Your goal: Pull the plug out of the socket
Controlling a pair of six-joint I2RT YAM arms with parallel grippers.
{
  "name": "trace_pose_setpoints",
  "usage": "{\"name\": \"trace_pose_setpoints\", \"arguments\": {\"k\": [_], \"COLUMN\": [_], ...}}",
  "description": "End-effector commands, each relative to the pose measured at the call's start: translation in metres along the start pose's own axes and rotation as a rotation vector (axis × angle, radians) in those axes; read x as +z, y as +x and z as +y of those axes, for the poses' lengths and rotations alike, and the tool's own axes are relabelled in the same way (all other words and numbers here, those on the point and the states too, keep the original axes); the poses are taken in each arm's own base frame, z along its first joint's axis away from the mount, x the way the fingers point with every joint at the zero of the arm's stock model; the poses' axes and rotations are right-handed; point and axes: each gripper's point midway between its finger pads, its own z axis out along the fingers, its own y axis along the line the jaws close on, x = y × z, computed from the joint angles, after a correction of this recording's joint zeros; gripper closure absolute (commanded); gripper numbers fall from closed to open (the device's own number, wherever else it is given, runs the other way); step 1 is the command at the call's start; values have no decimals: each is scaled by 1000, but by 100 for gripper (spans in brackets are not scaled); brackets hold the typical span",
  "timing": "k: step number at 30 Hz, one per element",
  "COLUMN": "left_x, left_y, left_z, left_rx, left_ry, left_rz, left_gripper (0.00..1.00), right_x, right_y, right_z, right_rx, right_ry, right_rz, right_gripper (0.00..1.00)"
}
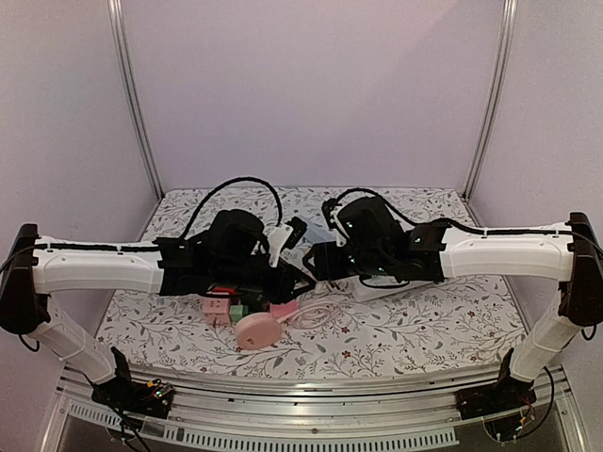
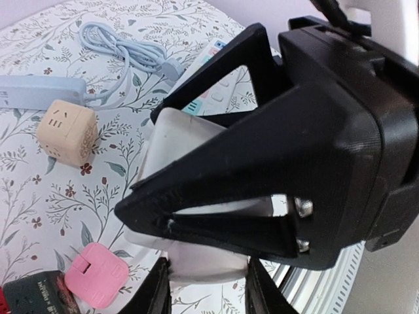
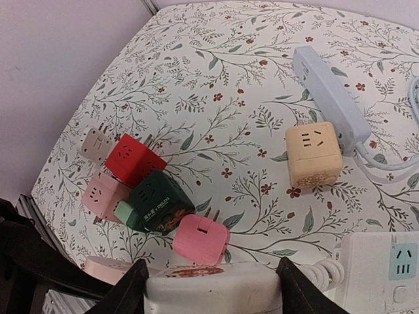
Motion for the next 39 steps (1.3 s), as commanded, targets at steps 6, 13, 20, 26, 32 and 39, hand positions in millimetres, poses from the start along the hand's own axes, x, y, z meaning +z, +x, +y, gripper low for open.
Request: {"name": "trace_pose_setpoints", "arguments": {"k": [6, 13, 20, 26, 32, 39], "left_x": [1, 6, 8, 10, 19, 23], "left_y": [-9, -7, -5, -2, 2, -2], "left_z": [18, 14, 15, 18, 14, 11], "left_rx": [-39, -40, -34, -33, -13, -2], "left_ry": [-50, -18, -24, -39, -44, -37], "left_rz": [-43, -23, -12, 2, 33, 29], "left_gripper": [91, 60, 44, 48, 57, 62], "right_x": [-18, -27, -30, -30, -31, -29], "right_y": [-30, -28, -32, -33, -35, -32], "right_z": [50, 73, 75, 75, 77, 77], "right_rx": [-7, -55, -60, -59, -62, -62], "right_ry": [-203, -333, -343, -342, -352, -355], "right_rz": [-70, -53, -71, -76, -81, -73], "right_gripper": [77, 76, 76, 76, 76, 77]}}
